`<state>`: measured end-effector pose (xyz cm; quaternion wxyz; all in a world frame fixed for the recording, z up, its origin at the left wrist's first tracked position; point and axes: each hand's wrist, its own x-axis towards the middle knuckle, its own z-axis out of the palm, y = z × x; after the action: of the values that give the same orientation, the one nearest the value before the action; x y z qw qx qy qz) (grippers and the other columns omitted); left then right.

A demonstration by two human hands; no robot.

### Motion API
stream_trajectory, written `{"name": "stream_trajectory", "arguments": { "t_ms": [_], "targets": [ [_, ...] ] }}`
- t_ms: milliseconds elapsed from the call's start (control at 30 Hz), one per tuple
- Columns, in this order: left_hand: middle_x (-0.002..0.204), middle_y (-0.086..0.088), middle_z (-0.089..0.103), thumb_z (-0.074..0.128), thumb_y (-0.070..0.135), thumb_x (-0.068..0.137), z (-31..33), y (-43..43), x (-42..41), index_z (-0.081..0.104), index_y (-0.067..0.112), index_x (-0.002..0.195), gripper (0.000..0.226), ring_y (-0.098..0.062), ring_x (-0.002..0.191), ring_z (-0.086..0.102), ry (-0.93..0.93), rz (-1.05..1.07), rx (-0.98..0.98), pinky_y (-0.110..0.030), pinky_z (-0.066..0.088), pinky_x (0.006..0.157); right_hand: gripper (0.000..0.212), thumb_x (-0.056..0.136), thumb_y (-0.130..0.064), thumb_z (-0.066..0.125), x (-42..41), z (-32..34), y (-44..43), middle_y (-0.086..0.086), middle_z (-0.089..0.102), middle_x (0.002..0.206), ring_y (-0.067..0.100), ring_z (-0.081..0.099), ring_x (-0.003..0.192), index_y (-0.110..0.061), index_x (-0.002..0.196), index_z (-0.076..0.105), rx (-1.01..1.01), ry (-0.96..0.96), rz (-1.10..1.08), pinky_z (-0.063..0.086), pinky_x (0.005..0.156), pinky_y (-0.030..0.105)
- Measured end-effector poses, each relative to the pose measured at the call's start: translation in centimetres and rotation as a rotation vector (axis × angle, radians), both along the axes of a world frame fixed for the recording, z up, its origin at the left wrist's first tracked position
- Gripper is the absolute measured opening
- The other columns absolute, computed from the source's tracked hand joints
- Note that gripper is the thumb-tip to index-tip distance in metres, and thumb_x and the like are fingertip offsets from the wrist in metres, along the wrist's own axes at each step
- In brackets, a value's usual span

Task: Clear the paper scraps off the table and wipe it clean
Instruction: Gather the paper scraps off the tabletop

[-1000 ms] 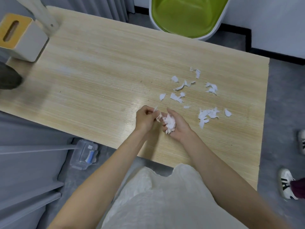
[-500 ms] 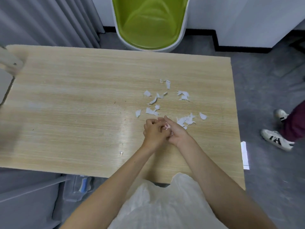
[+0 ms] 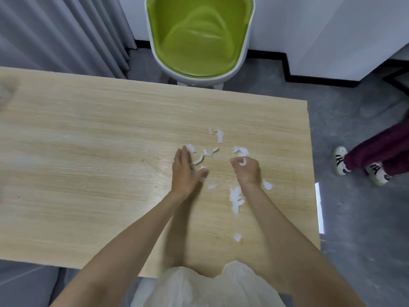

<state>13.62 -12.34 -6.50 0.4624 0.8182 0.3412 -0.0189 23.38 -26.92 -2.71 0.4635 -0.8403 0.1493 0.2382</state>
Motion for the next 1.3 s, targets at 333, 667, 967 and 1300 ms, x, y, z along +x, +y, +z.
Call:
{"name": "stream_trajectory", "arguments": {
  "t_ms": [333,667,967,1300],
  "targets": [
    [0.155,-0.016,0.023,0.068,0.033,0.087,-1.6,-0.6,9.6,0.025,0.013,0.150,0.079,-0.029,0.143,0.019,-0.132,-0.317,0.206,-0.038,0.023,0.115,0.042,0.087,-0.041,0.063,3.6,-3.1,-0.3,0.002,0.062,0.109,0.026,0.062,0.088,-0.023,0.117,0.040,-0.397,-0.159,0.366,0.050,0.071,0.037],
    [0.088,-0.012,0.069,0.066,-0.017,0.069,-1.7,0.9,9.4,0.073,0.000,0.083,0.023,-0.032,0.086,0.062,-0.321,-0.565,0.398,-0.038,0.055,0.067,0.011,0.083,-0.016,0.062,4.4,-3.5,-0.7,0.004,0.063,0.083,0.027,0.065,0.072,-0.020,0.081,0.052,-0.243,-0.139,0.198,0.057,0.062,0.041],
    [0.088,0.012,0.059,0.056,0.002,0.091,1.3,4.3,2.4,0.062,0.022,0.097,0.022,0.002,0.076,0.057,-0.148,-0.072,-0.071,-0.015,0.044,0.071,0.026,0.091,-0.009,0.048,4.2,-2.4,2.0,0.001,0.066,0.082,-0.001,0.055,0.051,-0.013,0.103,0.070,0.006,-0.081,0.372,0.040,0.046,0.014],
    [0.121,-0.013,0.041,0.062,0.010,0.084,-0.5,2.7,-0.5,0.063,0.017,0.114,0.031,-0.030,0.111,0.040,0.031,-0.242,0.324,-0.035,0.034,0.084,0.031,0.089,-0.033,0.060,0.6,-2.6,6.2,0.004,0.058,0.115,0.019,0.057,0.103,-0.016,0.115,0.062,-0.109,-0.156,0.635,0.047,0.084,0.033]
  ]
}}
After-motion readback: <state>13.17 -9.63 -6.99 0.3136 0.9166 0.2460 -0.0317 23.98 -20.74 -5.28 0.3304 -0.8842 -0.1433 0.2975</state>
